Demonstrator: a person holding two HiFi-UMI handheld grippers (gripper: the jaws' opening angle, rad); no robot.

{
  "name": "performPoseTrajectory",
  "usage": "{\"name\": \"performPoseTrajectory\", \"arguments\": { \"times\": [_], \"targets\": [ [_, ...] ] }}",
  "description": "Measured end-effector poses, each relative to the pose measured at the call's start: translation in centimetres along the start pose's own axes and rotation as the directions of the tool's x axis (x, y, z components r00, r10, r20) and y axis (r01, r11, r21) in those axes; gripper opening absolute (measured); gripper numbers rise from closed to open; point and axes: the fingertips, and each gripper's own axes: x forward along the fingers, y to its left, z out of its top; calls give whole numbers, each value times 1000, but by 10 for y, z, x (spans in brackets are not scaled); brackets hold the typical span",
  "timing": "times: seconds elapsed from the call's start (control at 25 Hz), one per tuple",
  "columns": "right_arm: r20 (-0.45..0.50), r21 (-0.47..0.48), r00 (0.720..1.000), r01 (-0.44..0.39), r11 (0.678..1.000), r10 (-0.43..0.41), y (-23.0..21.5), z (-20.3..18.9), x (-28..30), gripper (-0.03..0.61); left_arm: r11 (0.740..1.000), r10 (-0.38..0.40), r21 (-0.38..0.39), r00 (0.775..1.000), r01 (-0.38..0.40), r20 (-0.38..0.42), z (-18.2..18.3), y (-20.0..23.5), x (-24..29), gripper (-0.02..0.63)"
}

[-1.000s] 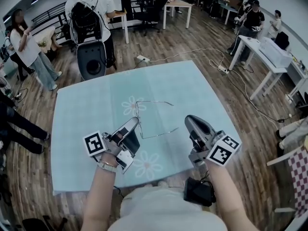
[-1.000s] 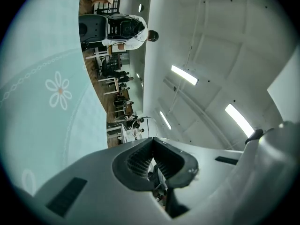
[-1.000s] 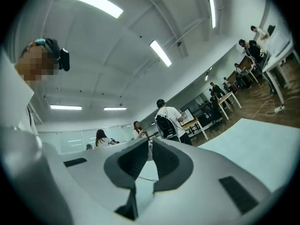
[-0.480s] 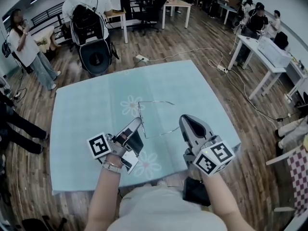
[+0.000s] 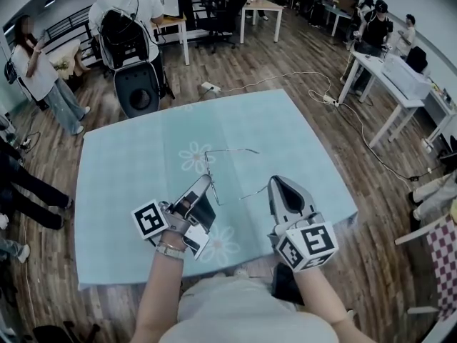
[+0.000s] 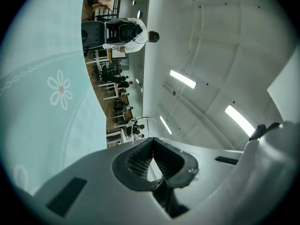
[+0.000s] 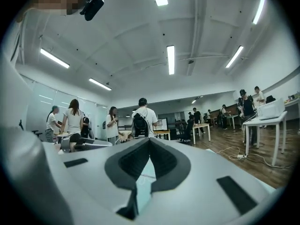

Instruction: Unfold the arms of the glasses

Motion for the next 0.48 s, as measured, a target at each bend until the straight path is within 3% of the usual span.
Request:
{"name": "performPoseTrajectory", "arguments": {
  "times": [0.2,0.48],
  "targets": [
    [-49,-37,996,66,997,-68,-5,-13,-6,9,999,6,45,995,-10,99,-2,-5,-4,9],
    [-50,-79,994,89,993,-93,-2,-21,-7,9,998,11,56,969,-26,246,-2,-3,-15,9]
  ]
}}
